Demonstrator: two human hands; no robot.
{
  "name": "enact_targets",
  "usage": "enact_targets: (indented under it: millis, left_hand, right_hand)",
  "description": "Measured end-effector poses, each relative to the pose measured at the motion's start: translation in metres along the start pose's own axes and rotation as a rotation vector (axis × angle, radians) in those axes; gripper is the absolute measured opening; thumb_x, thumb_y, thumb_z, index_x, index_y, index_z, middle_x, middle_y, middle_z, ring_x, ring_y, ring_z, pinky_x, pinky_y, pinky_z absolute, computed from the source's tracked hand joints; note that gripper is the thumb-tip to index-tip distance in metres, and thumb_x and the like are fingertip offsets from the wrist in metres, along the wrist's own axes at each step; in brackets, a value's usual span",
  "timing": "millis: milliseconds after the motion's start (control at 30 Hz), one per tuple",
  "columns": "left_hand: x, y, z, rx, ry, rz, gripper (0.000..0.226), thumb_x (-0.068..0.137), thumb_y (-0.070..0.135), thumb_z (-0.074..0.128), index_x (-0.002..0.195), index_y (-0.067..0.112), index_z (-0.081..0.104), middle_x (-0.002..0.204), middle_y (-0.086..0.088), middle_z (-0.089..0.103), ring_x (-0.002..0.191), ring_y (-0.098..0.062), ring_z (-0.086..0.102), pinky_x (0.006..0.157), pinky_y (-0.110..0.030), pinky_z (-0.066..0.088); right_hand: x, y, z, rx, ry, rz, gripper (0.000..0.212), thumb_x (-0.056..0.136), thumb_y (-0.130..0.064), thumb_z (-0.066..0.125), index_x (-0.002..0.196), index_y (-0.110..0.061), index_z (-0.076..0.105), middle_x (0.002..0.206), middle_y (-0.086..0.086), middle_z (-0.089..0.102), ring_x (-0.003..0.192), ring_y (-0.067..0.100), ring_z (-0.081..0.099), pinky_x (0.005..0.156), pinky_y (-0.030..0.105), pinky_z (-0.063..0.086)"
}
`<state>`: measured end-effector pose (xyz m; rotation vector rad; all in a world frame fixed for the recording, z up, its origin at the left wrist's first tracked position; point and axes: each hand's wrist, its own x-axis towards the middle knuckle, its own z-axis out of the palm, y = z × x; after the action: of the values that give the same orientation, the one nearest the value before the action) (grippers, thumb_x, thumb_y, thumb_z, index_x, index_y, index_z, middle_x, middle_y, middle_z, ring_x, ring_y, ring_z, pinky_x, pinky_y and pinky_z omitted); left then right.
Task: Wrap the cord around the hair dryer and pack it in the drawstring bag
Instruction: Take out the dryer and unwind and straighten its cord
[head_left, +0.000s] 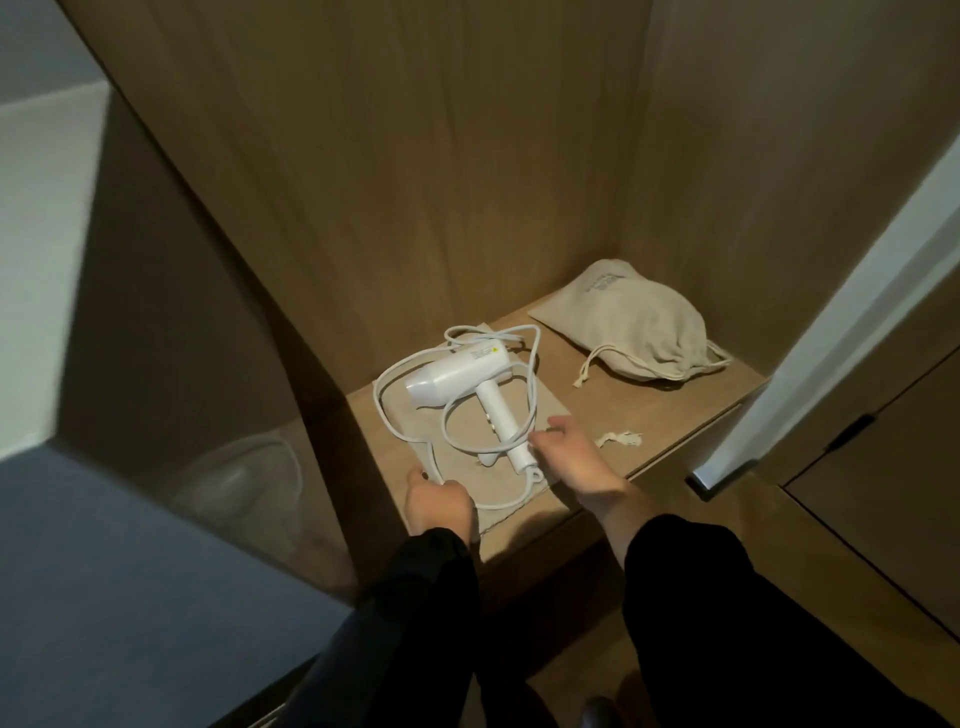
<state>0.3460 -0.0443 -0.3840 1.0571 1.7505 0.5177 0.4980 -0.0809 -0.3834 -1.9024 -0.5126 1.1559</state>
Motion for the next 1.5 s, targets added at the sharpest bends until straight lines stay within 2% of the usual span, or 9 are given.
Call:
enact_targets:
  millis: [200, 333, 467, 667, 1000, 1100, 1200, 1333, 1500]
  left_hand:
    - [0.009, 0.009, 0.015, -0.041, 0.072, -0.14, 0.041, 0.092, 0.004, 0.045, 0.132, 0.011, 0.05, 0.121, -0.012, 0.06, 0.109, -0.031, 0.056, 0.093, -0.034, 0.048]
    - [0.014, 0.021, 0.019, -0.024, 0.084, -0.142, 0.032, 0.086, -0.003, 0.054, 0.115, 0.008, 0.061, 0.097, -0.008, 0.061, 0.095, -0.028, 0.057, 0.086, -0.036, 0.052]
    - [0.008, 0.034, 0.015, -0.036, 0.101, -0.124, 0.036, 0.09, -0.001, 0.046, 0.123, 0.007, 0.058, 0.113, -0.014, 0.062, 0.106, -0.033, 0.058, 0.088, -0.037, 0.051]
    - [-0.018, 0.074, -0.001, -0.041, 0.087, -0.04, 0.029, 0.095, 0.004, 0.047, 0.122, 0.004, 0.058, 0.118, -0.015, 0.062, 0.109, -0.03, 0.057, 0.085, -0.031, 0.044]
    - [-0.114, 0.134, -0.035, -0.22, -0.147, 0.131, 0.021, 0.093, 0.003, 0.05, 0.109, 0.001, 0.063, 0.102, -0.012, 0.063, 0.104, -0.035, 0.06, 0.09, -0.038, 0.049]
    - [-0.146, 0.156, -0.046, -0.255, -0.325, 0.183, 0.03, 0.093, 0.003, 0.046, 0.118, -0.008, 0.059, 0.119, -0.024, 0.062, 0.102, -0.037, 0.062, 0.075, -0.038, 0.051]
    - [-0.177, 0.18, -0.068, -0.338, -0.446, 0.216, 0.033, 0.095, -0.002, 0.04, 0.124, -0.009, 0.054, 0.124, -0.027, 0.059, 0.06, -0.018, 0.055, 0.051, -0.023, 0.039]
    - [-0.22, 0.208, -0.098, -0.449, -0.507, 0.255, 0.032, 0.097, -0.002, 0.036, 0.119, -0.003, 0.059, 0.073, -0.009, 0.061, 0.051, -0.012, 0.05, 0.033, -0.016, 0.032]
    - [-0.253, 0.241, -0.16, -0.389, -0.573, 0.414, 0.022, 0.088, -0.003, 0.04, 0.099, 0.005, 0.057, 0.067, -0.004, 0.059, 0.051, -0.011, 0.058, 0.036, -0.016, 0.031]
  right_hand:
    - [0.035, -0.01, 0.027, -0.109, 0.072, 0.002, 0.058, 0.082, -0.04, 0.066, 0.125, -0.006, 0.045, 0.114, 0.011, 0.056, 0.103, 0.029, 0.056, 0.078, 0.032, 0.043]
    - [0.05, -0.007, 0.039, -0.127, 0.122, 0.049, 0.051, 0.077, -0.027, 0.075, 0.116, -0.001, 0.054, 0.106, 0.011, 0.057, 0.099, 0.028, 0.057, 0.076, 0.029, 0.041]
    - [0.053, -0.018, 0.042, -0.016, 0.076, 0.174, 0.033, 0.074, -0.012, 0.074, 0.1, 0.001, 0.058, 0.096, 0.016, 0.061, 0.082, 0.029, 0.058, 0.058, 0.03, 0.045]
    - [0.032, -0.045, 0.036, 0.151, 0.083, 0.205, 0.037, 0.08, -0.009, 0.066, 0.111, 0.005, 0.054, 0.081, 0.018, 0.065, 0.055, 0.023, 0.064, 0.054, 0.035, 0.055]
    - [-0.086, -0.122, -0.061, 0.243, 0.2, 0.024, 0.032, 0.083, -0.009, 0.064, 0.11, 0.005, 0.055, 0.083, 0.02, 0.064, 0.056, 0.023, 0.059, 0.046, 0.027, 0.049]
    - [-0.138, -0.15, -0.089, 0.243, 0.24, -0.062, 0.033, 0.082, -0.005, 0.064, 0.112, 0.005, 0.055, 0.085, 0.021, 0.062, 0.056, 0.023, 0.058, 0.044, 0.024, 0.047]
    - [-0.194, -0.18, -0.106, 0.238, 0.305, -0.131, 0.026, 0.083, -0.004, 0.063, 0.105, 0.005, 0.054, 0.079, 0.016, 0.059, 0.055, 0.022, 0.057, 0.041, 0.022, 0.044]
    - [-0.255, -0.216, -0.116, 0.262, 0.402, -0.243, 0.036, 0.077, -0.007, 0.066, 0.109, 0.004, 0.054, 0.092, 0.019, 0.061, 0.066, 0.026, 0.06, 0.041, 0.023, 0.043]
    - [-0.32, -0.254, -0.105, 0.299, 0.415, -0.365, 0.04, 0.077, -0.008, 0.068, 0.112, 0.007, 0.056, 0.09, 0.016, 0.059, 0.069, 0.025, 0.06, 0.047, 0.028, 0.045]
